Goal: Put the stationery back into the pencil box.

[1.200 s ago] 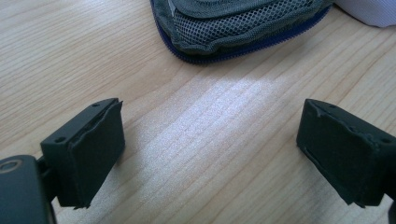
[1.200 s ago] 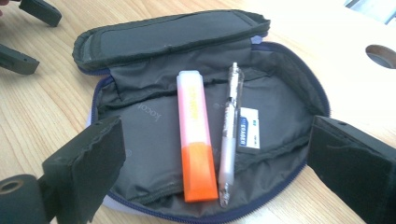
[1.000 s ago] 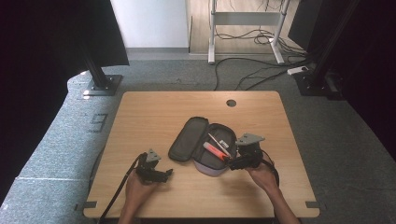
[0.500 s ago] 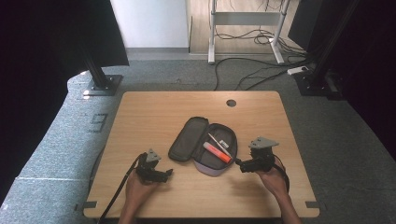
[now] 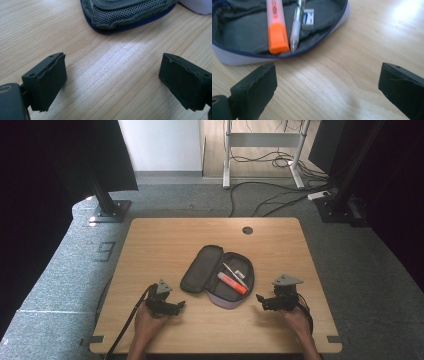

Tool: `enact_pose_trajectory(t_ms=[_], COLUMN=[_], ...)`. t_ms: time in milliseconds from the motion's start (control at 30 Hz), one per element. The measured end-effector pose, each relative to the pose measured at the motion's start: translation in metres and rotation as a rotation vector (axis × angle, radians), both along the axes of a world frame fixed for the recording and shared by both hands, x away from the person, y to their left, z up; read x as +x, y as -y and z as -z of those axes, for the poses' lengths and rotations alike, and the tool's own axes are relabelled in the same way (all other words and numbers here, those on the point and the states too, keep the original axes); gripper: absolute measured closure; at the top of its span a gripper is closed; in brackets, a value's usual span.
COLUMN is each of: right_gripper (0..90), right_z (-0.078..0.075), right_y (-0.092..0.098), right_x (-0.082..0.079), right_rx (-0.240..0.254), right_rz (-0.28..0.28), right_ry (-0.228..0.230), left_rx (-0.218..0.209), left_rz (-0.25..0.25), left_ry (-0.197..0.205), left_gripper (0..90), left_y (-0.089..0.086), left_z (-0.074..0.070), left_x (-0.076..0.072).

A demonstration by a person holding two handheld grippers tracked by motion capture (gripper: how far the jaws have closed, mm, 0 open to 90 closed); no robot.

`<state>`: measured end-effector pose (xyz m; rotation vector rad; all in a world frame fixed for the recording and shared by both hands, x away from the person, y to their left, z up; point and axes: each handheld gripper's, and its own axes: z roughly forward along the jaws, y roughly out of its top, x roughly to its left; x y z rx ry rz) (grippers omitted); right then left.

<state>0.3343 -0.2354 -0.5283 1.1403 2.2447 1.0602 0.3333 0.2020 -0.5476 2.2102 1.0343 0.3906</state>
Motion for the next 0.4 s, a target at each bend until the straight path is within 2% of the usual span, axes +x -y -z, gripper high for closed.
enact_pose_trajectory(t_ms=[233,367,400], right_gripper=[1.8,0.5,1.2], right_z=[0.019,0.028,0.028], right_y=[0.002,0.005,0.005], right_x=[0.0,0.002,0.001], right_rx=[-0.021,-0.025,-0.026], right_rz=[0.0,-0.015,-0.013], right_ry=[-0.047,-0.093,-0.092], left_rx=[0.0,0.0,0.001], left_rz=[0.0,0.0,0.001], left_ry=[0.0,0.0,0.0], left_gripper=[7.2,7.2,7.1], left_y=[0.0,0.0,0.0], left_z=[0.0,0.0,0.0], left_x=[0.0,0.0,0.0])
